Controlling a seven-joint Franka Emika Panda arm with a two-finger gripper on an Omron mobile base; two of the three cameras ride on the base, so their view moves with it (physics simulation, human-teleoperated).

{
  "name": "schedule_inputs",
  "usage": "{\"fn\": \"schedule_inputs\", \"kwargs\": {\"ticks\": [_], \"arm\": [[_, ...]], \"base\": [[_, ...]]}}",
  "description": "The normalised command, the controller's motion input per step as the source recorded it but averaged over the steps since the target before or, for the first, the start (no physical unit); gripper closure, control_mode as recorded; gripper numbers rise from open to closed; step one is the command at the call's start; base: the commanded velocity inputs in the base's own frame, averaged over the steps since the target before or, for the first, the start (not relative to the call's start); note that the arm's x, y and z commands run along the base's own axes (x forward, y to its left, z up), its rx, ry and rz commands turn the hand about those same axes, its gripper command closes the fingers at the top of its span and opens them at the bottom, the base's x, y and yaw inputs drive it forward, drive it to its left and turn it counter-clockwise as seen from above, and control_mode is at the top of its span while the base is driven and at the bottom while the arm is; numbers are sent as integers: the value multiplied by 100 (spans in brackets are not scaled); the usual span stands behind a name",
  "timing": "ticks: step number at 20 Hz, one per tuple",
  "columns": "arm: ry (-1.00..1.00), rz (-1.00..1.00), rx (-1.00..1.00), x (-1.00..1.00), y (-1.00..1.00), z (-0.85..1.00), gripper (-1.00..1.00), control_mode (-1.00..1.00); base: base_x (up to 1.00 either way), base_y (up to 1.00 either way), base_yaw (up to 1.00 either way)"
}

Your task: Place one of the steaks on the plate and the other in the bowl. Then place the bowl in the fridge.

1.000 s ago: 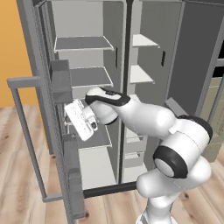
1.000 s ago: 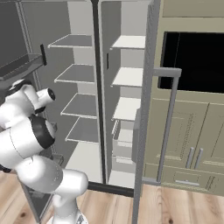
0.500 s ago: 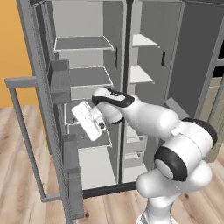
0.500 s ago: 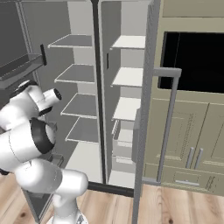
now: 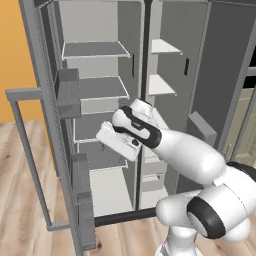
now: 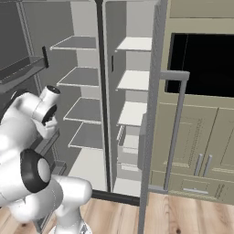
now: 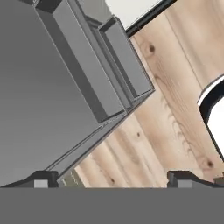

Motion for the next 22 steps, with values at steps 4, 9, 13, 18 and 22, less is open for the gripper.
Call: {"fn": "schedule_inputs", "kwargs": {"ticks": [4,9,13,18,22], "arm": [[-6,32,-70,-41,-46,6,-100,-100],[-4,43,-64,-56,-39,24,-100,-100],[0,60,-36,-51,-72,0,-100,-100],[18,14,25,-4,-97,3,-100,-100],[25,-10,31,19,-82,3,-100,-100]], "base": [[0,0,0],[0,0,0],[0,0,0],[0,0,0],[0,0,0]]}}
